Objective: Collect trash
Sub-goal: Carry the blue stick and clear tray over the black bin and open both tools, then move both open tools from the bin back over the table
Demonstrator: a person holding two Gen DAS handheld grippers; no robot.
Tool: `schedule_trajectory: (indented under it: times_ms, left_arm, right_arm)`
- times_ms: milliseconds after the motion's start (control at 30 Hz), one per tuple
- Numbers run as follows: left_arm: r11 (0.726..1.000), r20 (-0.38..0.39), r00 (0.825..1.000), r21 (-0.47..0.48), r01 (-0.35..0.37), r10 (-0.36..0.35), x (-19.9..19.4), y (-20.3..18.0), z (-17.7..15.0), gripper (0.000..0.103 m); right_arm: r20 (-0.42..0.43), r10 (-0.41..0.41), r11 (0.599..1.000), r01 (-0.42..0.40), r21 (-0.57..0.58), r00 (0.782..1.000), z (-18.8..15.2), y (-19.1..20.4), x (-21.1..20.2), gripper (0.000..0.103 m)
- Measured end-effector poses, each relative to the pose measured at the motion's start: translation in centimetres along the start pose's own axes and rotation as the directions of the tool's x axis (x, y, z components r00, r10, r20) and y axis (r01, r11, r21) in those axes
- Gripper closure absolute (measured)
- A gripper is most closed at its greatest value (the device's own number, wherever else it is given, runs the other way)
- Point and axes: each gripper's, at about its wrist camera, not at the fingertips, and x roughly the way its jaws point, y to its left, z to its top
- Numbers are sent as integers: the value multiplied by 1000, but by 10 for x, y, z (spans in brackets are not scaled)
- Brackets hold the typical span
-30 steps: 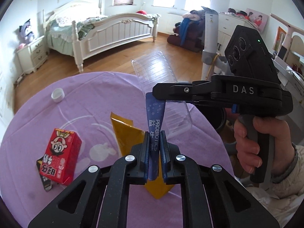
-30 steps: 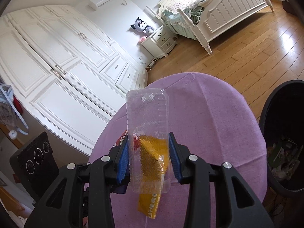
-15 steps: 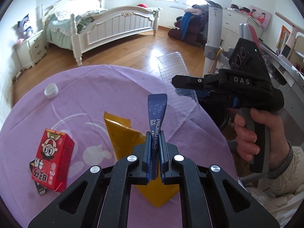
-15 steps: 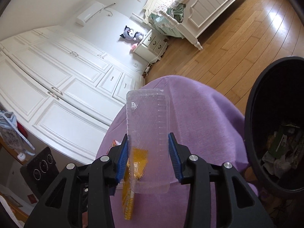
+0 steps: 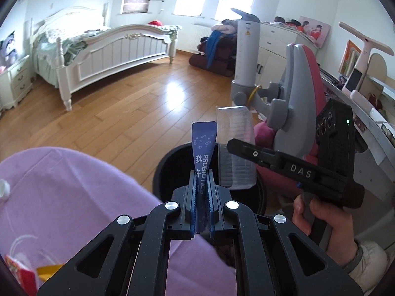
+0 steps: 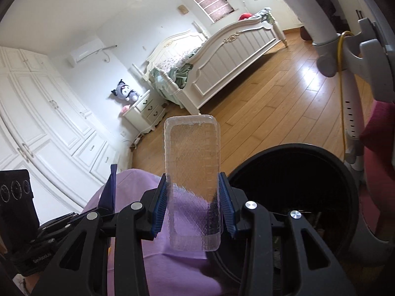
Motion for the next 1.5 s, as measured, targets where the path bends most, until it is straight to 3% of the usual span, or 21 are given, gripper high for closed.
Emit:
schedule_trajectory:
  times_ms: [300, 600, 667, 700, 733, 767, 900, 1167, 1333, 1500]
  left_arm:
    - [996, -62, 996, 49, 73, -70, 75, -52, 15, 95]
    - [995, -103, 991, 47, 89, -84, 103, -63, 15, 95]
    - [996, -115, 991, 53, 72, -66, 106, -65, 15, 87]
    - [996, -116, 992, 57, 64, -57, 106, -65, 15, 72]
    - [997, -114, 992, 58, 58, -51, 103, -65, 15, 61]
    - [997, -103, 994, 61, 47, -40, 101, -66, 16, 38]
    - [996, -35, 999, 84, -22, 25, 82, -70, 18, 7]
    - [994, 17, 997, 84, -75, 74, 32, -55, 11, 6]
    - [992, 50, 991, 3, -128, 128, -19, -12, -7, 6]
    - [970, 65, 971, -94, -225, 231, -77, 47, -34, 6]
  right_arm:
    - [-22, -86, 993, 88, 76, 996, -7, -50, -5, 64]
    - [-39, -100, 989, 103, 101, 994, -13, -65, -8, 61]
    - [-51, -112, 986, 118, 122, 992, -14, -68, -9, 56]
    - [-58, -118, 982, 125, 139, 991, -14, -70, -9, 52]
    - [-57, -127, 978, 134, 159, 990, -16, -72, -11, 37]
    - [-49, -131, 975, 138, 175, 990, -16, -73, -13, 23]
    - [-45, -148, 973, 154, 171, 988, -18, -71, -18, 20]
    - [-62, -120, 986, 127, 113, 991, -24, -32, -15, 20]
    - [-96, -71, 997, 74, 28, 993, -32, 13, -1, 20]
    - [-158, -5, 997, -8, -80, 987, -47, 70, 16, 20]
